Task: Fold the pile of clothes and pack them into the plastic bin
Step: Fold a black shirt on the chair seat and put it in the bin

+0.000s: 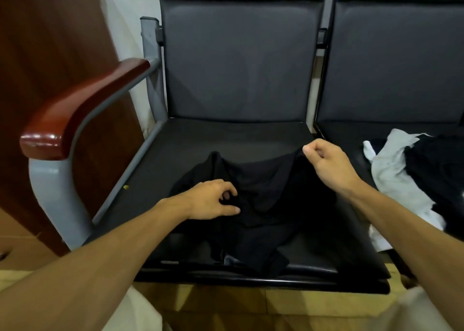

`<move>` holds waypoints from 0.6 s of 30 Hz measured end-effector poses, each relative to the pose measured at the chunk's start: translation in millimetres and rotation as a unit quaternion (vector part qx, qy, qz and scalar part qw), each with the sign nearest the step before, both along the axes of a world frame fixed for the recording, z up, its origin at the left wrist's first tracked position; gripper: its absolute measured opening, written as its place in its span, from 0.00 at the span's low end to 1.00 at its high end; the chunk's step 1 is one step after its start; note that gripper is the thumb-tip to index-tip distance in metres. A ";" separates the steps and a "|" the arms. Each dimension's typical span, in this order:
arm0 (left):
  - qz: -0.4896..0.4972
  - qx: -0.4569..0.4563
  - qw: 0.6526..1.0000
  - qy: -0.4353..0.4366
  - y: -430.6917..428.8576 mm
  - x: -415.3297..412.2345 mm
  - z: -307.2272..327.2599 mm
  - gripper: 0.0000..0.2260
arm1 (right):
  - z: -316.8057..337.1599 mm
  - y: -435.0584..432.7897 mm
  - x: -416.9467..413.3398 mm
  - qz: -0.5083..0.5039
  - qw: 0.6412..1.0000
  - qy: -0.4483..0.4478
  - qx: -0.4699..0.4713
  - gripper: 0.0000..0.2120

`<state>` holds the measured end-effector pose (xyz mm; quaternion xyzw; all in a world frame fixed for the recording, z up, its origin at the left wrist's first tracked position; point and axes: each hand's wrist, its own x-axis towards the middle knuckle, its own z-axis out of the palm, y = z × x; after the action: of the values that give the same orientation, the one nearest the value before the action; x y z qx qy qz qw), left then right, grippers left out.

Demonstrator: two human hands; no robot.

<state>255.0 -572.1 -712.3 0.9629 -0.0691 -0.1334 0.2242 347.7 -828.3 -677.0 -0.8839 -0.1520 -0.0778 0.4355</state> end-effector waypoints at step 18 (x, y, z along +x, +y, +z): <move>-0.038 -0.012 0.996 0.077 19.7 -3.5 11.3 0.18 | -22.0 -0.7 -7.9 0.034 0.953 -0.069 -0.293 0.12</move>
<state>251.5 -552.3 -701.0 0.9437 -0.0895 -0.2144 0.2354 339.8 -829.0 -699.1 -0.9595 -0.2276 -0.0760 0.1477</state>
